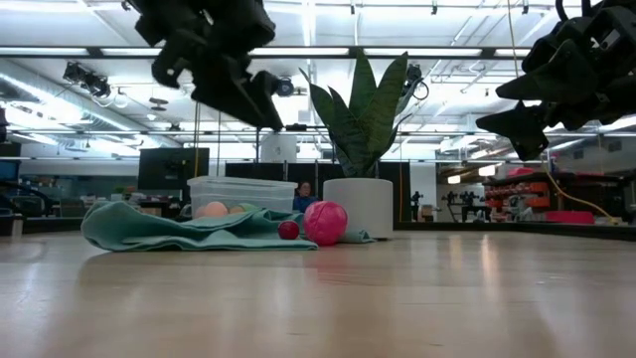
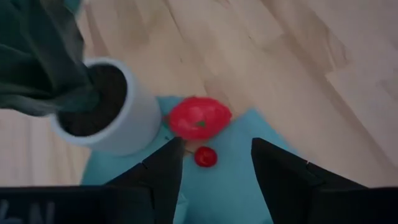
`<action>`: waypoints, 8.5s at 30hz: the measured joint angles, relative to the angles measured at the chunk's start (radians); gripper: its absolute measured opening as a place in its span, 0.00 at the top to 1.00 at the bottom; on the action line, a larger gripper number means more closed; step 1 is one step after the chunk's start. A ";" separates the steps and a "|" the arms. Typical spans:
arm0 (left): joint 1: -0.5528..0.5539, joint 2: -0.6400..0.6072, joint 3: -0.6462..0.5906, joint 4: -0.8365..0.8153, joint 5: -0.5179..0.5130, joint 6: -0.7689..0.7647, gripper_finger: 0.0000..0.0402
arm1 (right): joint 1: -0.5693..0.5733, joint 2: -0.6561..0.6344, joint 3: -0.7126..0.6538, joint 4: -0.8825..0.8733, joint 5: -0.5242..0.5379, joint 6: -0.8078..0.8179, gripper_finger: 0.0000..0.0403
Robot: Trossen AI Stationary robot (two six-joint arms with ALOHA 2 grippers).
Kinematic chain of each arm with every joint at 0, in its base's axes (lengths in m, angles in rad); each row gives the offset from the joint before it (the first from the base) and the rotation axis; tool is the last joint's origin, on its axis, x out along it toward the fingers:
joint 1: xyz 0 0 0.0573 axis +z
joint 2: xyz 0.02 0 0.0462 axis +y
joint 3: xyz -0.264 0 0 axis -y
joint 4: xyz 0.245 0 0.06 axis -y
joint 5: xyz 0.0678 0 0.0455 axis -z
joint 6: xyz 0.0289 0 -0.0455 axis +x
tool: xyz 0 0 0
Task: Pick and placing Produce into tupperware
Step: Put the cherry into the transparent bin
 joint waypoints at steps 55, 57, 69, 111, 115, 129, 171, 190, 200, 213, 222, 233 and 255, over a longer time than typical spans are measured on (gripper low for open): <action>-0.005 0.337 -0.001 0.198 -0.059 -0.196 0.43 | 0.000 0.002 0.000 -0.001 0.000 0.000 0.39; -0.005 0.344 -0.001 0.193 -0.059 -0.203 0.43 | 0.000 0.002 0.000 -0.001 0.000 0.000 0.39; -0.005 0.384 -0.001 0.205 -0.059 -0.213 0.43 | 0.000 0.002 0.000 -0.003 0.000 0.000 0.39; -0.005 0.382 0.000 0.214 -0.059 -0.192 0.58 | 0.000 0.002 0.000 -0.004 0.000 0.000 0.39; -0.005 0.382 0.000 0.214 -0.059 -0.192 0.61 | 0.000 0.002 0.000 -0.004 0.000 0.000 0.39; -0.004 0.358 0.001 0.200 -0.059 -0.181 0.67 | 0.000 0.002 0.000 -0.004 0.000 0.000 0.39; -0.015 0.276 0.001 0.134 -0.069 -0.212 0.52 | 0.000 0.002 0.000 0.000 0.000 0.000 0.39; -0.016 0.329 0.001 0.177 -0.104 -0.216 0.53 | 0.000 0.002 0.000 -0.002 0.000 0.000 0.39; -0.017 0.352 0.001 0.191 -0.104 -0.221 0.52 | 0.000 0.002 0.000 -0.001 0.000 0.000 0.39; -0.018 0.352 0.001 0.193 -0.103 -0.229 0.54 | 0.000 0.002 0.000 -0.001 0.000 0.000 0.39; -0.027 0.352 0.001 0.197 -0.103 -0.229 0.56 | 0.000 0.002 0.000 -0.001 0.000 0.000 0.39; -0.032 0.352 0.001 0.197 -0.103 -0.229 0.59 | 0.000 0.002 0.000 -0.001 0.000 0.000 0.39; -0.032 0.352 0.001 0.196 -0.103 -0.220 0.72 | 0.000 0.002 0.000 -0.001 0.000 0.000 0.39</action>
